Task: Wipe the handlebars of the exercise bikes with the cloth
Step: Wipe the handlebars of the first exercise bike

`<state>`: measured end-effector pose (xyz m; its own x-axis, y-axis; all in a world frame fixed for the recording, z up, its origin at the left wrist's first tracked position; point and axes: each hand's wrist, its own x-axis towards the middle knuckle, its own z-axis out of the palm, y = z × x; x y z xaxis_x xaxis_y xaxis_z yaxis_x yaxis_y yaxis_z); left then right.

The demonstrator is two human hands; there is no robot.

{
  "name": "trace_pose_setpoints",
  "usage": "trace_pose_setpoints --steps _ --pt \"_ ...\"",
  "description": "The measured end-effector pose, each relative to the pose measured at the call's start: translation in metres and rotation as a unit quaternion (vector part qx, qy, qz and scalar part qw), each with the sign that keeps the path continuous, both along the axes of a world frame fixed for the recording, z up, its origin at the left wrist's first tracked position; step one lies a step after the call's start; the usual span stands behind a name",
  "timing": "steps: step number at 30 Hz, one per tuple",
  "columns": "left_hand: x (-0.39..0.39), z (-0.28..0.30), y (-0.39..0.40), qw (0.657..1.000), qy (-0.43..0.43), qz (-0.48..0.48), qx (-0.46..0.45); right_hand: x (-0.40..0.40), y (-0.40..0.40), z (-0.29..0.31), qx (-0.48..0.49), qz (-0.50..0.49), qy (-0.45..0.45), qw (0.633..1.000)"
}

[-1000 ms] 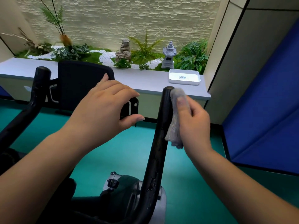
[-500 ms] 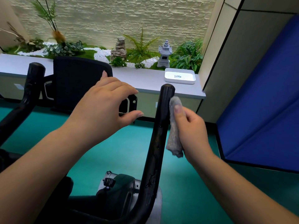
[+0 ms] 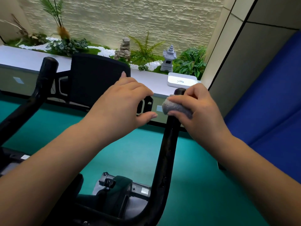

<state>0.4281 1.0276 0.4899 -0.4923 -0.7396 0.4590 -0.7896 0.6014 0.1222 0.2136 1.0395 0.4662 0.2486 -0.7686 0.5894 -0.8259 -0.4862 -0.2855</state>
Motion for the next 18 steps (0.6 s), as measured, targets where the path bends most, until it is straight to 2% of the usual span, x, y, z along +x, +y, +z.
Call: trace_pose_setpoints --steps 3,5,11,14,18 --pt "0.000 -0.001 -0.001 1.000 0.006 0.000 -0.006 0.001 -0.016 0.020 -0.012 -0.009 0.047 0.999" --pt "0.001 -0.002 -0.001 1.000 0.011 0.000 -0.008 0.006 -0.028 0.033 -0.006 -0.008 0.110 0.994" --pt "0.001 -0.004 -0.002 1.000 0.019 -0.006 -0.011 0.014 -0.025 0.050 0.048 0.026 0.314 0.948" --pt "0.001 -0.005 -0.002 1.000 0.018 -0.006 -0.013 0.018 -0.021 0.052 0.061 0.019 0.345 0.936" --pt "0.002 -0.005 -0.003 0.999 0.025 -0.007 -0.021 0.025 -0.033 0.066 0.081 -0.058 0.359 0.928"
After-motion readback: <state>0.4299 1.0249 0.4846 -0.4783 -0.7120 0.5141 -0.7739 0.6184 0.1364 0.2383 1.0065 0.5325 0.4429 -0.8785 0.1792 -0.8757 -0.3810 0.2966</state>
